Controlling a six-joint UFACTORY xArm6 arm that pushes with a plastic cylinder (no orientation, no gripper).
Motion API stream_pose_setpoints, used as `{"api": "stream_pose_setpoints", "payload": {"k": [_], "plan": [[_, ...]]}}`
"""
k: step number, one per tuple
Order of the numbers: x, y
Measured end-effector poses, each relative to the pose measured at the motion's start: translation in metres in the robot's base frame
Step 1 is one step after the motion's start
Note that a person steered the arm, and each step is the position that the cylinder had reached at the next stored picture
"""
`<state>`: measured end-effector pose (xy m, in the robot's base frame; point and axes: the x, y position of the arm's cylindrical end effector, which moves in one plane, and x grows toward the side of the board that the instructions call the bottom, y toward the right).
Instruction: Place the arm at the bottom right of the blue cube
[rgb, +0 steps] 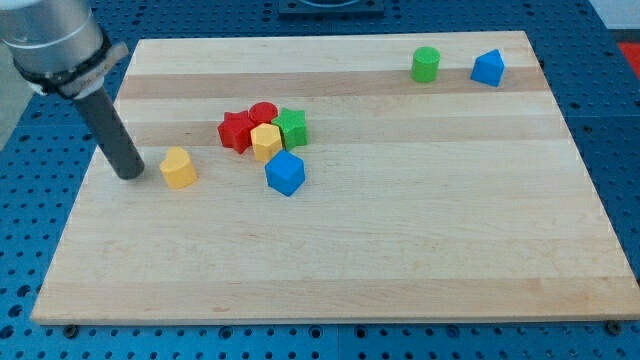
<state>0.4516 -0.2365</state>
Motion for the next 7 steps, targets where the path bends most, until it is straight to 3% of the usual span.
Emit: {"api": "stream_pose_setpoints", "payload": {"k": [2, 4, 6, 7], "plan": [[0.000, 0.043], [0.026, 0.062], [0.007, 0.092], [0.024, 0.081]]}}
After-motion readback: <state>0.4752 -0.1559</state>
